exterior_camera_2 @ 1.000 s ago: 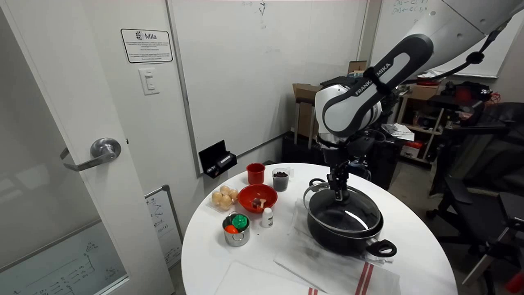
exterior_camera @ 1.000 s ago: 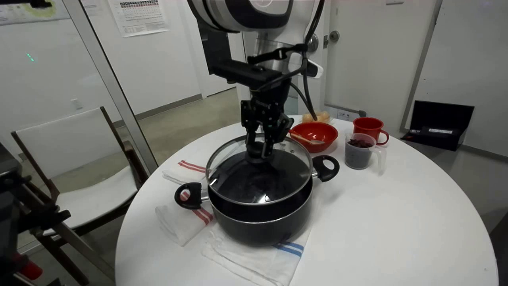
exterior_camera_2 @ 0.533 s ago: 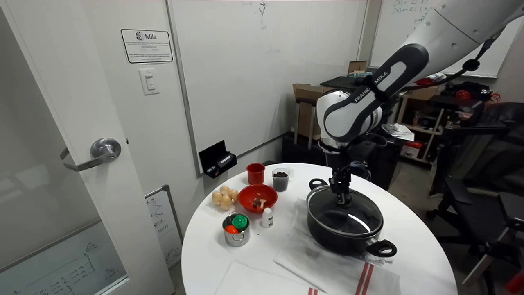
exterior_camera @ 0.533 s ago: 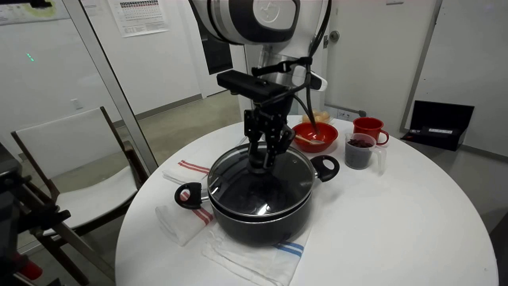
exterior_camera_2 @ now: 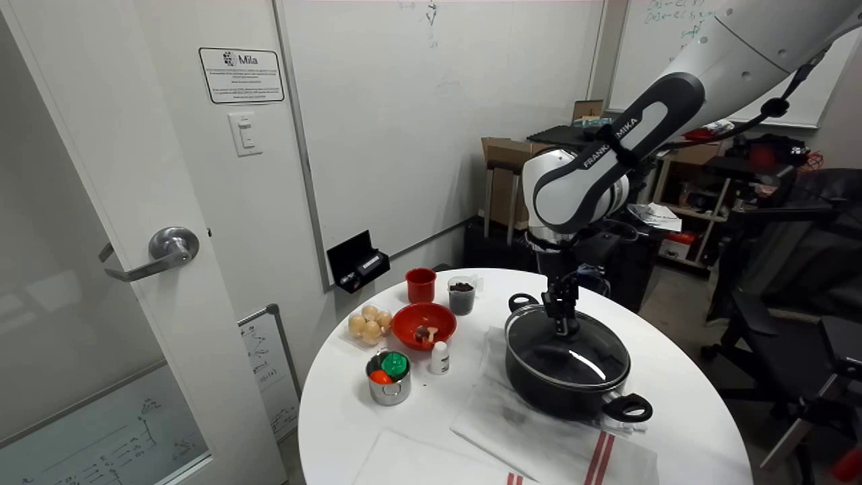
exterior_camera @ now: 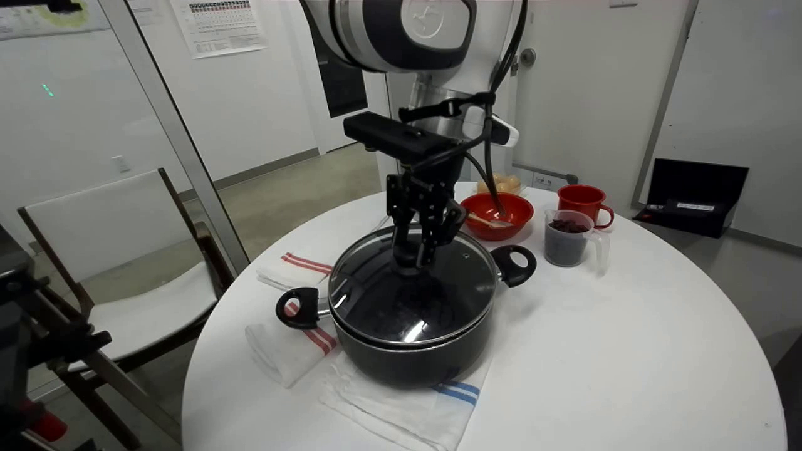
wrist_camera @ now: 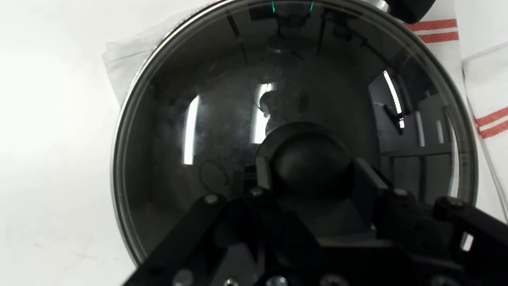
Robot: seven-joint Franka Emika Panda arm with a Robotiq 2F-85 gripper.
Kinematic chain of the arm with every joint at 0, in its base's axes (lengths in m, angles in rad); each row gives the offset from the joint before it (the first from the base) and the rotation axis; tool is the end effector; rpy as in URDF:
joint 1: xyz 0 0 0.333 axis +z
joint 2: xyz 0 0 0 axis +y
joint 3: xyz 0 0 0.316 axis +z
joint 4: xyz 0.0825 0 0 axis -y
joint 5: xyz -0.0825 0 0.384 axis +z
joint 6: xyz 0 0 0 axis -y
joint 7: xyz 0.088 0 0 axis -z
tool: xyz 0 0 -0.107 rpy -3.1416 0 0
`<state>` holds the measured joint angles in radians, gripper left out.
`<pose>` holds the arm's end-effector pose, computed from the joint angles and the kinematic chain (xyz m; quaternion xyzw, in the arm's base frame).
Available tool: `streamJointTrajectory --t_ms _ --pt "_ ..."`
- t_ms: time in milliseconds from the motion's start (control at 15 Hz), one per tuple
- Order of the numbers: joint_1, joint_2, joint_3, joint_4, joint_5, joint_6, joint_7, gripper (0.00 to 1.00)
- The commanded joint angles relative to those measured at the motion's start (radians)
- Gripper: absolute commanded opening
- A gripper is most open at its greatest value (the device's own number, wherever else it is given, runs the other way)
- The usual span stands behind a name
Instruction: Put the lid on the pot
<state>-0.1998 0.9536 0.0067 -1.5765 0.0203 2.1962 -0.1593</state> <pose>0.6297 -0.1227 0.0516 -0.9857 0.0248 0.1618 0.0390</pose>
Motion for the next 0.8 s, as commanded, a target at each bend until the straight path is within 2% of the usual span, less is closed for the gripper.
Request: streamJointTrajectory --t_ms 0,733 --pt "-0.001 -0.009 -0.002 -0.005 0.026 0.003 0.004 0.25" --pt "0.009 -0.025 -0.013 -0.040 0.017 0.013 0.019 0.25"
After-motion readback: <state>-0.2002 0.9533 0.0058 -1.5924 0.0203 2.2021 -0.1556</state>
